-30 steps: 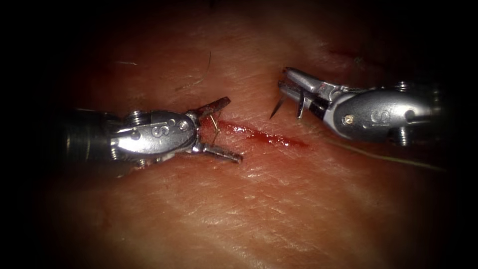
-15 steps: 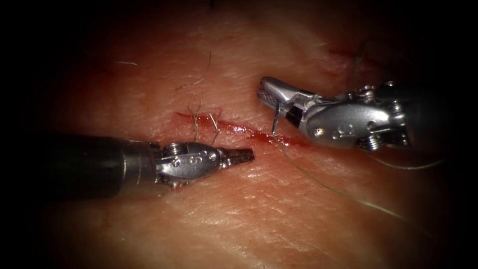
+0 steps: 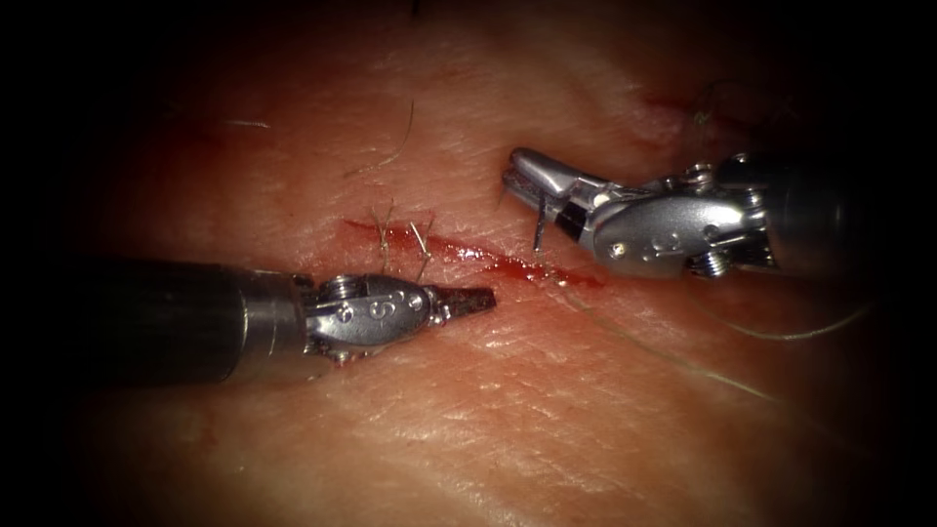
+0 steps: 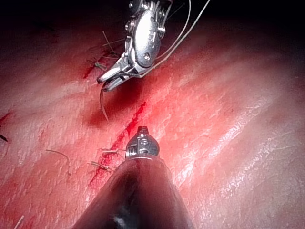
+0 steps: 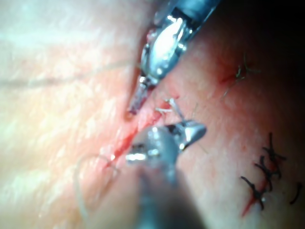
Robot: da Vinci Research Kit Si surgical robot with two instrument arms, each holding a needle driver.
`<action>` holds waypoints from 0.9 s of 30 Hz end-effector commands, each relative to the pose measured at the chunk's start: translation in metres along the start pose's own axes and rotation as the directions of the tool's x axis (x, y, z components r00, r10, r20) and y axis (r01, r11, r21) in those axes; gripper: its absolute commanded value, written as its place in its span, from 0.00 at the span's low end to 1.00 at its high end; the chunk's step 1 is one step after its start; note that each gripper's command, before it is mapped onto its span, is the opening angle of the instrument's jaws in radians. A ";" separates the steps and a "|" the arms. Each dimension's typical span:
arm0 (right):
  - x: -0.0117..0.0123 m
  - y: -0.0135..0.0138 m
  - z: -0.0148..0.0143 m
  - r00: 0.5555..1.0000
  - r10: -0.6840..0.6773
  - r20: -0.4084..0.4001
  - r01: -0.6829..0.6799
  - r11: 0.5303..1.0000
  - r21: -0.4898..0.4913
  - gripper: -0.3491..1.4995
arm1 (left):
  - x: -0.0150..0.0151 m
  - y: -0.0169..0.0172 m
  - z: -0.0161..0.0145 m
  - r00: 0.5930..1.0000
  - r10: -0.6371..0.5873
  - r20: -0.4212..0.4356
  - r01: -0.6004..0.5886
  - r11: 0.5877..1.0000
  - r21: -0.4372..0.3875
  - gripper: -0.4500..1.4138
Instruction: Wound Closure
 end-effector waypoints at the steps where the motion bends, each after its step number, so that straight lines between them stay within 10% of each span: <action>1: -0.0001 -0.0010 0.0010 1.000 -0.003 -0.004 0.003 1.000 0.003 0.00 | -0.0003 0.0003 0.0008 1.000 -0.001 0.000 0.001 1.000 -0.003 0.17; 27: -0.0006 -0.0028 0.0013 1.000 -0.021 0.022 0.021 1.000 0.017 0.00 | -0.0030 -0.0004 0.0017 0.999 -0.023 0.030 0.023 1.000 -0.007 0.19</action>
